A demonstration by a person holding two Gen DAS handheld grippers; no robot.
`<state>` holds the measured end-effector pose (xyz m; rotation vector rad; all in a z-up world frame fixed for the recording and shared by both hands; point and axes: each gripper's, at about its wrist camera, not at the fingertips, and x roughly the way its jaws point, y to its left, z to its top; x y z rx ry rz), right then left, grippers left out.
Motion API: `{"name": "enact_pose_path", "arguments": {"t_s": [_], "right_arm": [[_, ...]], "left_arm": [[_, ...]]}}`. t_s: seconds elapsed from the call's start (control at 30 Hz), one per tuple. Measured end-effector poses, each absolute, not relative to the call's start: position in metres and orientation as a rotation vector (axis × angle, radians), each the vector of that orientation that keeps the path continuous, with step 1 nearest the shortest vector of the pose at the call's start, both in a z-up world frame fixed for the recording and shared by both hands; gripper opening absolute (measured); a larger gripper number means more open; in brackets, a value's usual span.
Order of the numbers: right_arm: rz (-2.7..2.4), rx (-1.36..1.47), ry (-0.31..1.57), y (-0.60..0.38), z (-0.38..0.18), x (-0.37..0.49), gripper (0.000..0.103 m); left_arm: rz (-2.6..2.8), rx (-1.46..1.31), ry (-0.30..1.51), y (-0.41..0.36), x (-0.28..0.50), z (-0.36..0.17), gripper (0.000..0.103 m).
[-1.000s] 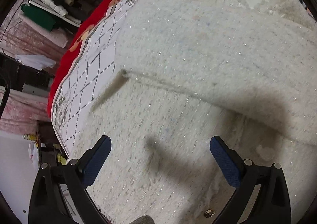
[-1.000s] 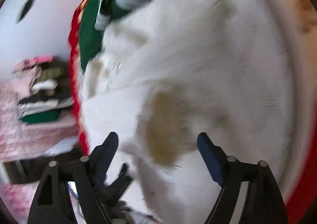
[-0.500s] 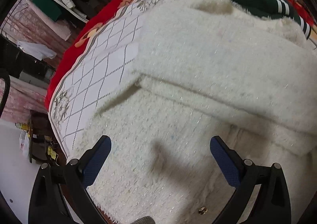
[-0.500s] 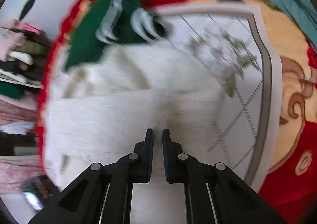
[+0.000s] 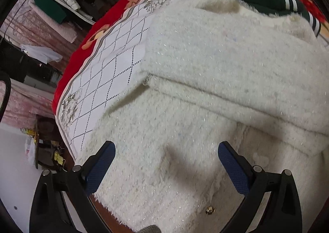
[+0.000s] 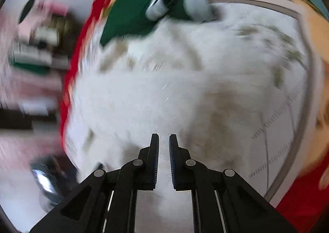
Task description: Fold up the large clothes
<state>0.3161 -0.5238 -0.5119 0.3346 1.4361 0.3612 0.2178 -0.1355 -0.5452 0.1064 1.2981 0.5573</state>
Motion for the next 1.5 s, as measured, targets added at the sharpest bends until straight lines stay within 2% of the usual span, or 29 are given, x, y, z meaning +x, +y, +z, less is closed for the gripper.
{"name": "enact_pose_path", "arguments": {"t_s": [0.03,0.07,0.13,0.23,0.3,0.33,0.37,0.4,0.43,0.5,0.6,0.73,0.8,0.9,0.93,0.97,1.03,1.17,1.23,1.33,1.4,1.5], "right_arm": [[0.358,0.301,1.458,-0.514,-0.531,0.320,0.011],[0.290,0.231,1.525,-0.512,-0.553,0.326,0.002],[0.242,0.240,1.605,-0.520,-0.596,0.340,0.000],[0.250,0.311,1.631,-0.522,-0.586,0.350,0.000],[0.268,0.218,1.554,-0.519,-0.547,0.335,0.011],[0.262,0.178,1.523,-0.521,-0.534,0.324,0.033],[0.238,0.127,1.506,-0.523,-0.526,0.314,0.068],[0.197,0.061,1.493,-0.525,-0.520,0.301,0.079],[0.174,0.025,1.488,-0.525,-0.517,0.294,0.082],[0.127,-0.024,1.530,-0.533,-0.530,0.277,0.082],[0.047,0.176,1.649,-0.559,-0.558,0.257,0.082],[-0.024,0.364,1.638,-0.578,-0.558,0.236,0.082],[-0.032,0.429,1.612,-0.581,-0.561,0.229,0.082],[-0.037,0.470,1.603,-0.583,-0.576,0.218,0.080],[-0.036,0.463,1.598,-0.581,-0.580,0.216,0.059],[-0.029,0.457,1.597,-0.577,-0.586,0.216,0.008],[-0.037,0.512,1.609,-0.576,-0.596,0.213,0.007],[0.039,0.816,1.525,-0.576,-0.588,0.200,0.006],[-0.159,0.780,1.504,-0.606,-0.582,0.183,0.008],[-0.313,0.752,1.571,-0.631,-0.597,0.171,0.023],[-0.263,0.591,1.599,-0.613,-0.585,0.181,0.023],[-0.172,0.309,1.544,-0.574,-0.554,0.202,0.043]], "left_arm": [[0.559,0.115,1.301,-0.138,0.217,-0.547,0.103],[0.562,0.127,1.304,-0.141,0.216,-0.551,0.103],[0.571,0.158,1.319,-0.144,0.214,-0.559,0.103],[0.584,0.167,1.320,-0.145,0.206,-0.563,0.103],[0.579,0.169,1.319,-0.145,0.202,-0.565,0.103],[0.573,0.179,1.319,-0.146,0.200,-0.567,0.103],[0.553,0.210,1.326,-0.148,0.197,-0.574,0.103],[0.542,0.234,1.335,-0.150,0.195,-0.581,0.103],[0.530,0.250,1.351,-0.151,0.193,-0.590,0.103],[0.481,0.209,1.405,-0.145,0.187,-0.604,0.103],[0.348,-0.067,1.387,-0.116,0.172,-0.590,0.101],[0.196,-0.375,1.403,-0.085,0.145,-0.587,0.101],[0.156,-0.349,1.434,-0.090,0.138,-0.598,0.100],[0.153,-0.110,1.435,-0.113,0.138,-0.614,0.100],[0.154,-0.073,1.420,-0.117,0.139,-0.615,0.100],[0.156,-0.052,1.409,-0.117,0.140,-0.615,0.100],[0.149,-0.036,1.404,-0.114,0.143,-0.615,0.103],[0.112,-0.012,1.396,-0.102,0.148,-0.617,0.103],[0.093,0.002,1.394,-0.101,0.150,-0.617,0.103],[0.094,0.019,1.393,-0.101,0.151,-0.614,0.103],[0.103,0.016,1.394,-0.103,0.155,-0.612,0.103],[0.125,0.020,1.390,-0.106,0.153,-0.613,0.103]]}}
